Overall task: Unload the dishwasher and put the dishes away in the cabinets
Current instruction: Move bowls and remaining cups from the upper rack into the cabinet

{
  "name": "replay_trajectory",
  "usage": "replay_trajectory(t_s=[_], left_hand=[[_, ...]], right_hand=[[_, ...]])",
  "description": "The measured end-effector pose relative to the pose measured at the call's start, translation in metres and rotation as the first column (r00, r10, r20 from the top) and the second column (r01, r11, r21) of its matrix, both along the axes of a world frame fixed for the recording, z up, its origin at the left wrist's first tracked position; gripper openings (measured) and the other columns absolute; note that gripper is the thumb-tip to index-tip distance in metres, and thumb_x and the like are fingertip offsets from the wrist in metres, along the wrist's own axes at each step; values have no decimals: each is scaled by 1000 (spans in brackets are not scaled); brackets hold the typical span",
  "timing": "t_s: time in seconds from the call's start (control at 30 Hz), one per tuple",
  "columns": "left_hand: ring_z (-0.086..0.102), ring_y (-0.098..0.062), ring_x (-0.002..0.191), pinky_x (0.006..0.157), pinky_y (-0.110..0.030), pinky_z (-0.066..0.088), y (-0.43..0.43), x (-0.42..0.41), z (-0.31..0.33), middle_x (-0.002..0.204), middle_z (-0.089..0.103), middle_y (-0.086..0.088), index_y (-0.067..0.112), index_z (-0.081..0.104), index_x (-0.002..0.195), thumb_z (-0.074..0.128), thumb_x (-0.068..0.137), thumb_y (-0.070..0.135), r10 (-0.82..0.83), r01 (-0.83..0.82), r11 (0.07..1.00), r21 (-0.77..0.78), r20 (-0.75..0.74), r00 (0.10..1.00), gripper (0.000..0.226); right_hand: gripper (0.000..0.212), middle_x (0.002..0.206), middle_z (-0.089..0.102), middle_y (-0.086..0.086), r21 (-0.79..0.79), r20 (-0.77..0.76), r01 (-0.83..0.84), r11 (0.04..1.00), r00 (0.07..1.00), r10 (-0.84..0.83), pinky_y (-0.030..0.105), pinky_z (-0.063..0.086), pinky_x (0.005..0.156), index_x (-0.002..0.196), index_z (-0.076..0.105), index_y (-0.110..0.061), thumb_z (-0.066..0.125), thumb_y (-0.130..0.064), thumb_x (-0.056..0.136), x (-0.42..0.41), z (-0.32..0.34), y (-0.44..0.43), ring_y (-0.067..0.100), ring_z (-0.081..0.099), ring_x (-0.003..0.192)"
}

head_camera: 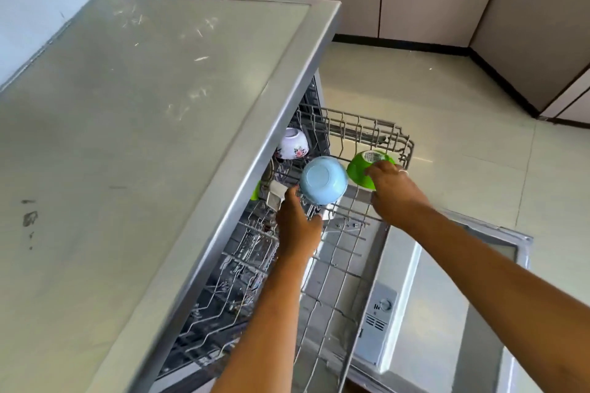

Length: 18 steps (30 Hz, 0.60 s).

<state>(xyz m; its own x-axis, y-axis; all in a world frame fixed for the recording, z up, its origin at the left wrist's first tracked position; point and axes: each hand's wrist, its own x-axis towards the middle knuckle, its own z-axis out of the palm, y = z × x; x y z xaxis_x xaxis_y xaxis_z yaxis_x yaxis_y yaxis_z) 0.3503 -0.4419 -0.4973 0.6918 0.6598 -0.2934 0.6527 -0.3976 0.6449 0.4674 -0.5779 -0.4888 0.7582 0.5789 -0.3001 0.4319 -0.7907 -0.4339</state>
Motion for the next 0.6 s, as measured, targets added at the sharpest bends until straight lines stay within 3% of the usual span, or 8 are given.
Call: replay_trajectory(t_s=[0.13, 0.23, 0.33, 0.47, 0.6], left_hand=[[44, -31, 123, 97, -43, 42, 5, 29, -17, 136, 47, -10, 13, 35, 139, 69, 74, 14, -31, 31, 982, 186, 1, 1000, 73], [41, -30, 128, 102, -46, 38, 9, 49, -25, 141, 42, -8, 15, 31, 142, 71, 74, 27, -83, 106, 957, 268, -96, 992, 80], [35, -28, 133, 108, -48, 32, 13, 65, -35, 146, 35, -6, 18, 21, 146, 73, 73, 37, -136, 184, 936, 300, -171, 976, 91], [31, -31, 136, 110, -52, 25, 17, 75, -51, 150, 28, -8, 22, 13, 148, 77, 67, 47, -165, 236, 920, 313, -237, 957, 106], [37, -35, 130, 108, -53, 26, 18, 79, -67, 148, 28, -11, 26, 17, 147, 77, 61, 55, -166, 258, 903, 344, -275, 947, 109]], right_hand=[[56, 139, 37, 9, -134, 65, -71, 988, 995, 80, 40, 50, 87, 136, 39, -11, 58, -4, 84, 21, -17, 14, 32, 40, 127], [70, 139, 35, 9, -269, 105, -101, 958, 985, 134, 41, 50, 89, 141, 27, -13, 66, -15, 82, 33, -28, 26, 33, 39, 128], [84, 142, 32, 11, -346, 47, -104, 932, 991, 128, 43, 50, 88, 146, 17, -20, 70, -22, 81, 46, -38, 34, 39, 40, 128], [90, 144, 31, 16, -376, -33, -92, 922, 996, 86, 48, 51, 86, 148, 16, -26, 74, -26, 79, 57, -44, 40, 43, 42, 126], [98, 144, 29, 20, -357, -99, -111, 927, 992, 80, 51, 51, 86, 149, 14, -30, 78, -27, 75, 65, -50, 43, 48, 42, 124]])
